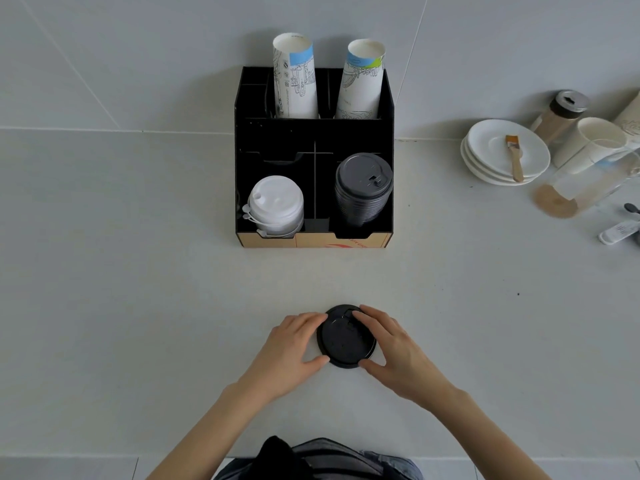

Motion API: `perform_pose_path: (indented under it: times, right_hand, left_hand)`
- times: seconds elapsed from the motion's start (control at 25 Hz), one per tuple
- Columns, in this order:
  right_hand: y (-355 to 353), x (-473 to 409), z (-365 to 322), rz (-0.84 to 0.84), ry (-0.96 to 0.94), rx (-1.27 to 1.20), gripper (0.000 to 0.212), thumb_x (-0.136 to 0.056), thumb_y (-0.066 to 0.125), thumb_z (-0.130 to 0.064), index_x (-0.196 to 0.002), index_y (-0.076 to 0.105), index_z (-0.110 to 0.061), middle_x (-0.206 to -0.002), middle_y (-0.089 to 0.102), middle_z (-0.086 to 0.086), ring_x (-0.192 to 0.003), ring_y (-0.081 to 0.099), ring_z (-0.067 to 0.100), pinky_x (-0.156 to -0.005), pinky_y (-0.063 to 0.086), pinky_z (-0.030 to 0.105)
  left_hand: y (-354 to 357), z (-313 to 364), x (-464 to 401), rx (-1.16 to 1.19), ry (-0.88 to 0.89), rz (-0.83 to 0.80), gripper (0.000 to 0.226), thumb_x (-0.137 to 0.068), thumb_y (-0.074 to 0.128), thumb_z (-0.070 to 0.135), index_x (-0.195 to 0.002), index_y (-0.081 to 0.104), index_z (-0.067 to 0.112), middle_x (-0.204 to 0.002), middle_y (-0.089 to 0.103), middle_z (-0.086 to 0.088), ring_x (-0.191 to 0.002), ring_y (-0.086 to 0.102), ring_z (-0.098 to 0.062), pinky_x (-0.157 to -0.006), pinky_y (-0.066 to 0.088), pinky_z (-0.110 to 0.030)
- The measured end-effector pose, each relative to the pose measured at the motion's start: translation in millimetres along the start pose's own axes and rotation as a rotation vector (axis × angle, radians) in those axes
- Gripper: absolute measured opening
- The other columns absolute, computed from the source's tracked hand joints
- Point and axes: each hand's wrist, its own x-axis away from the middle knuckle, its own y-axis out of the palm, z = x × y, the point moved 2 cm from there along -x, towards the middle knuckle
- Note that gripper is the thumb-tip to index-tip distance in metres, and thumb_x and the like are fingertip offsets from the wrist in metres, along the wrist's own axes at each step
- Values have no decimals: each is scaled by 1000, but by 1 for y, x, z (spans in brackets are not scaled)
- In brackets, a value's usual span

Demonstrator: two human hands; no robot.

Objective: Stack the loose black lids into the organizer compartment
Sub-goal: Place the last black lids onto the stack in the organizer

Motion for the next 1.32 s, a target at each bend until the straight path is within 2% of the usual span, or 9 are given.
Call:
perform_pose_path:
  times: [0.24, 0.4, 0.52, 0.64, 0.68, 0.76, 0.92, 1.08, 1.32]
  right_hand:
    - [-11, -4, -5, 31, 12, -75, 64, -81, 61, -22, -135, 27, -25, -145, 29, -6, -131, 30, 13, -108, 29, 25]
    - [-33, -10, -17, 103, -28, -113, 63, -80, 64, -23, -133, 31, -24, -143, 34, -4, -130, 32, 12, -106, 29, 21]
    - [-53, -18, -26, 171, -63, -114, 63, -78, 67, -22, -132, 34, -23, -141, 36, -5, -128, 34, 10, -103, 24, 9]
    - [-74, -26, -35, 246, -103, -109, 61, -77, 68, -20, -130, 37, -21, -134, 36, -12, -124, 36, 8, -98, 18, -3]
    - [-81, -29, -38, 268, -114, -102, 61, -77, 68, -21, -129, 38, -21, -134, 36, -11, -124, 36, 8, -99, 18, -2]
    - [-97, -37, -43, 303, -137, -84, 61, -77, 68, -21, -129, 38, -21, -137, 39, -5, -126, 36, 10, -101, 20, 2]
    - [-121, -54, -49, 369, -135, -48, 60, -77, 68, -21, -129, 40, -19, -140, 40, 3, -127, 38, 18, -105, 29, 22]
    - [-137, -71, -49, 416, -101, -40, 59, -76, 68, -21, -128, 40, -18, -139, 41, 4, -125, 39, 21, -97, 24, 13]
    - [-150, -97, -39, 454, -35, -25, 57, -79, 65, -22, -129, 39, -16, -139, 40, 5, -126, 37, 23, -97, 23, 15]
  left_hand:
    - [-9, 3, -5, 13, 18, 5, 62, -81, 57, 33, -134, 25, 23, -141, 34, 6, -125, 32, -13, -106, 29, -32]
    - [-31, 12, -13, 54, 56, 86, 62, -80, 60, 31, -132, 29, 21, -139, 37, 3, -121, 36, -15, -104, 31, -32]
    - [-54, 23, -20, 78, 104, 185, 60, -78, 63, 28, -130, 33, 21, -136, 41, 3, -117, 39, -14, -100, 30, -24]
    - [-79, 33, -28, 81, 151, 263, 58, -78, 64, 27, -128, 36, 22, -133, 44, 5, -115, 39, -8, -95, 23, -9]
    - [-87, 38, -32, 84, 167, 279, 58, -77, 64, 26, -128, 37, 21, -132, 44, 5, -115, 39, -7, -94, 22, -5]
    - [-101, 45, -41, 86, 194, 300, 58, -77, 65, 23, -128, 37, 18, -133, 44, 1, -119, 40, -10, -95, 21, -6]
    - [-123, 59, -64, 56, 225, 295, 65, -77, 65, 25, -131, 31, 14, -137, 38, -3, -123, 34, -14, -92, 18, -2]
    - [-137, 67, -89, 33, 222, 315, 71, -75, 67, 26, -132, 29, 11, -138, 35, -6, -124, 32, -16, -91, 14, -5]
    - [-142, 70, -125, 33, 198, 306, 71, -75, 67, 25, -132, 29, 10, -135, 34, -9, -120, 37, -17, -89, 17, -5]
